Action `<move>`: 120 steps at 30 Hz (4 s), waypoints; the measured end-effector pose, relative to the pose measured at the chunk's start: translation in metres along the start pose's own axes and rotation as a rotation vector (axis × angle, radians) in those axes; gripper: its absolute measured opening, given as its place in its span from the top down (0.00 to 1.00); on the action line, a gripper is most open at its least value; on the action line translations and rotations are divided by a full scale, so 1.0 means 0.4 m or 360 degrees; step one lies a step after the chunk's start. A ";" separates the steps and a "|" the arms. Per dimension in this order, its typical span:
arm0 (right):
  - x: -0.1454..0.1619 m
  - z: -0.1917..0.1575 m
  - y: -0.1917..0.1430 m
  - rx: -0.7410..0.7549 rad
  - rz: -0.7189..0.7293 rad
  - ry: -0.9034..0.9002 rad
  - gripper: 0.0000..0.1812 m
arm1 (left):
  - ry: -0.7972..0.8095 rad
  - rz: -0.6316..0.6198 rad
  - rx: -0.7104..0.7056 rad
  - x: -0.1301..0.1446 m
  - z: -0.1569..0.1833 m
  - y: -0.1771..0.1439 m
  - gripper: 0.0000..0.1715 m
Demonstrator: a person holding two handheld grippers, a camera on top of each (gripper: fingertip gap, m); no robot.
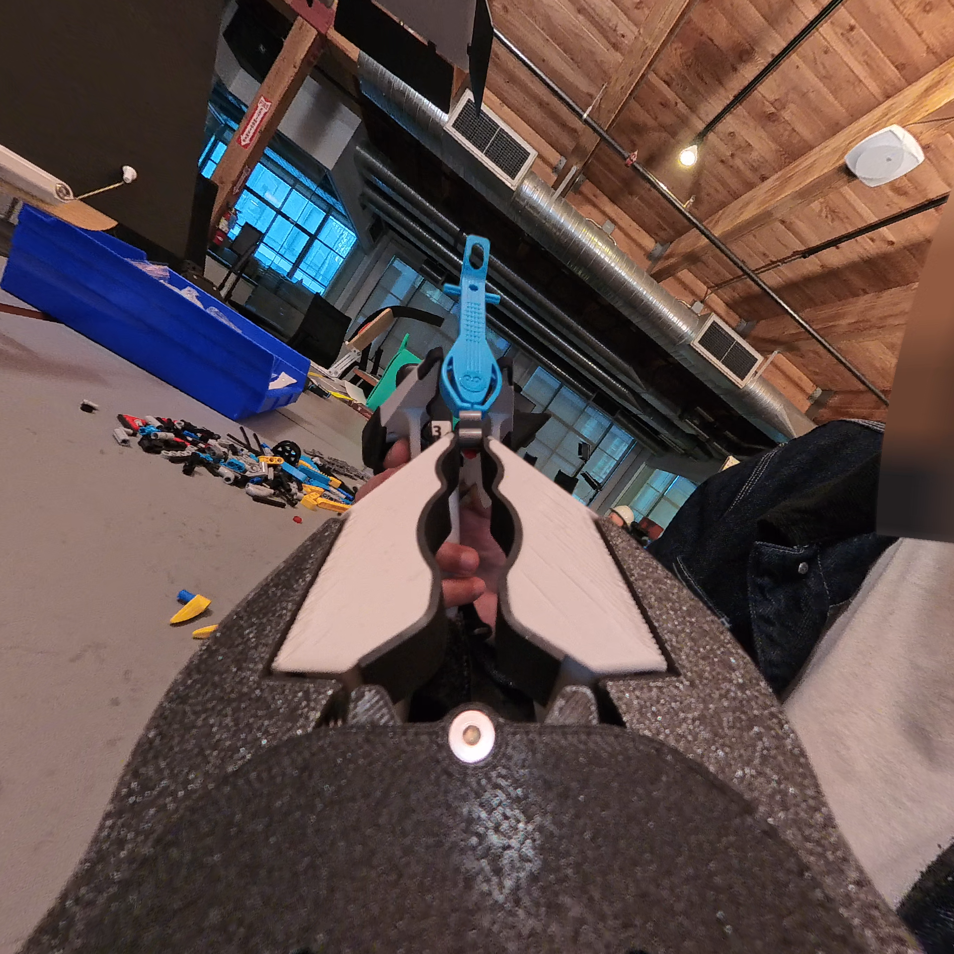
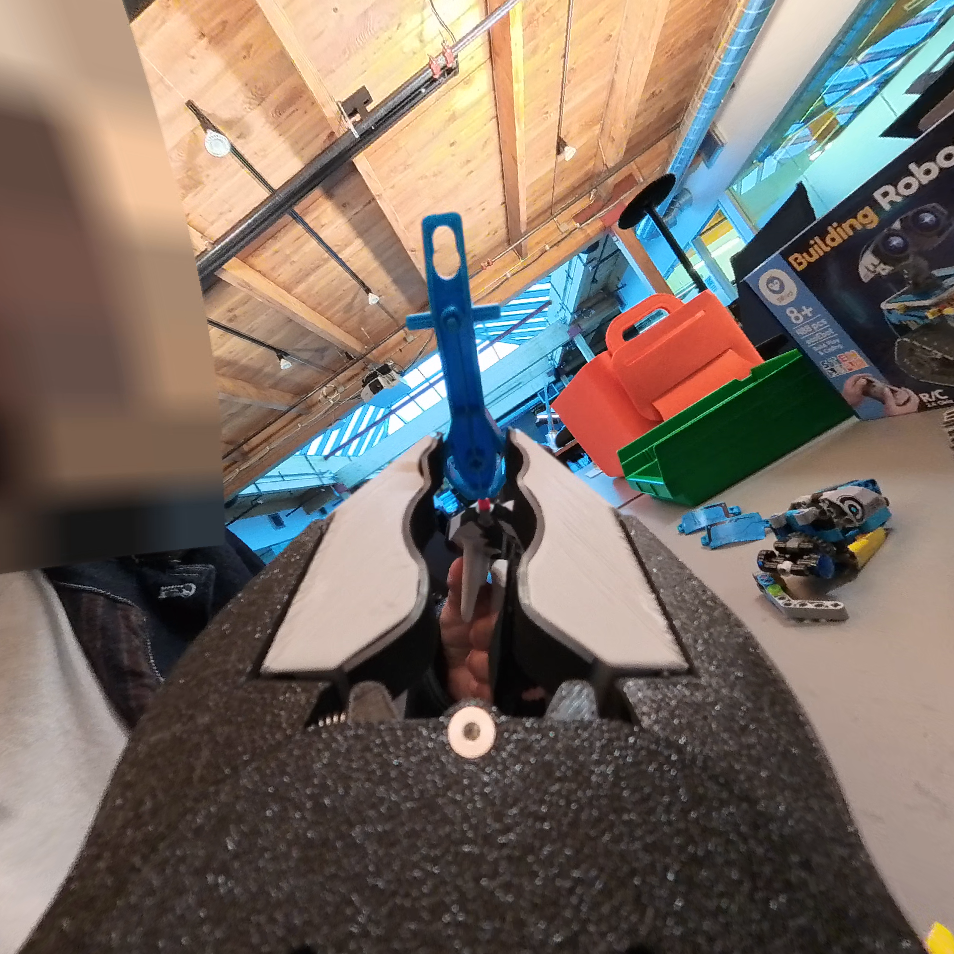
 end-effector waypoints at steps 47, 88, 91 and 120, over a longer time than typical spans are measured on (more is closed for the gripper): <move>-0.024 0.002 -0.231 0.1320 -0.2292 -0.0798 0.88 | -0.0241 0.0198 -0.0052 -0.005 -0.033 -0.019 0.96; 0.003 -0.037 -0.084 0.0219 -0.0663 -0.0255 0.93 | 0.0693 -0.0393 -0.0279 0.051 0.052 0.049 0.96; -0.001 -0.049 -0.083 0.0171 -0.0658 -0.0302 0.93 | 0.0635 -0.0398 -0.0274 0.050 0.046 0.048 0.96; 0.013 -0.061 -0.088 0.0377 -0.0827 -0.0770 0.93 | 0.0922 -0.0505 -0.0461 0.079 0.052 0.056 1.00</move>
Point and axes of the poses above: each gripper's, where its closed fingertips meet, y out along the fingers, x out of its underside, z = x × y across the jaws, the point moved 10 cm from there along -y, back along the fingers, and after that the axes turned 4 degrees about z, right-handed, at the moved point
